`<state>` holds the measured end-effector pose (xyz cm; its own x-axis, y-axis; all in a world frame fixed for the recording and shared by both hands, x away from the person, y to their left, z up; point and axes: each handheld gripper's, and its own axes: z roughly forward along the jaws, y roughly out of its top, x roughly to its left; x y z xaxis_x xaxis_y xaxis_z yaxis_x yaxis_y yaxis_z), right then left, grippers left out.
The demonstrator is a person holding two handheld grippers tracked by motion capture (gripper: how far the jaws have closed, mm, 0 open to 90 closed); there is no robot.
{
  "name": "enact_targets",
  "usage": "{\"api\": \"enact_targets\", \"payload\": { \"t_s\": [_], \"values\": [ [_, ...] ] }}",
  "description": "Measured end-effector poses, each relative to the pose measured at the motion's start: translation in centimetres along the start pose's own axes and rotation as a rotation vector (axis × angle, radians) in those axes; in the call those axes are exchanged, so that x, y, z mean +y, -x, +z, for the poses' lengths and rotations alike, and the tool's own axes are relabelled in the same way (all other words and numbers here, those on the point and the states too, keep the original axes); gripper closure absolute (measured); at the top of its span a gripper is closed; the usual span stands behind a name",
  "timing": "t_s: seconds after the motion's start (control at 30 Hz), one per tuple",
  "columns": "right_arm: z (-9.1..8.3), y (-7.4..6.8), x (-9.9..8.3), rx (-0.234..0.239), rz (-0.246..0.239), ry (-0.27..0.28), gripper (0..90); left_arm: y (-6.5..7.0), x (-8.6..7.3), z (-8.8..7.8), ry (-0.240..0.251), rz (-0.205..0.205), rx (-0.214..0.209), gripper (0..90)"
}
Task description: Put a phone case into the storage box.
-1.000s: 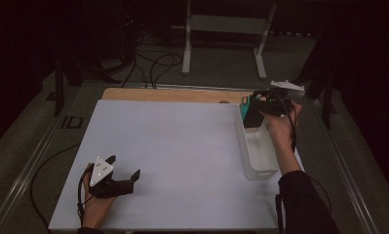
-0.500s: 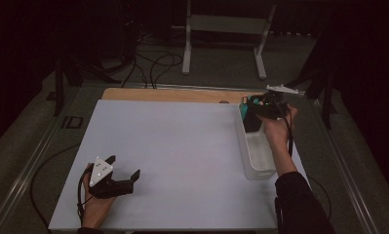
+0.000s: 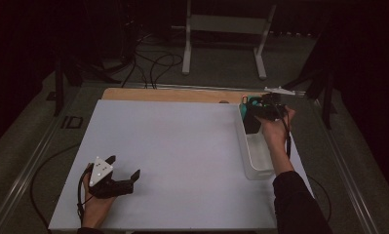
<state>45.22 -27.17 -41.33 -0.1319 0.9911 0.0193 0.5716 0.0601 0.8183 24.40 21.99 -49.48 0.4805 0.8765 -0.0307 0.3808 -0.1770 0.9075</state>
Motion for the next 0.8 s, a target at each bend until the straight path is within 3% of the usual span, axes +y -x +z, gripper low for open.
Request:
{"api": "enact_targets", "payload": {
  "t_s": [0.37,0.7,0.8],
  "values": [
    [1.1,-0.3,-0.3,-0.022,-0.012,-0.017,13.8,0.0,0.0,0.0,0.002,-0.002,-0.004,1.1],
    [2.3,-1.2,-0.1,-0.028,-0.069,-0.013,13.2,-0.1,0.0,-0.1,0.007,-0.007,-0.001,1.1],
    [2.7,-1.3,0.3,-0.036,-0.066,-0.037,13.0,-0.1,0.0,-0.1,0.008,-0.009,-0.002,1.1]
  ]
}}
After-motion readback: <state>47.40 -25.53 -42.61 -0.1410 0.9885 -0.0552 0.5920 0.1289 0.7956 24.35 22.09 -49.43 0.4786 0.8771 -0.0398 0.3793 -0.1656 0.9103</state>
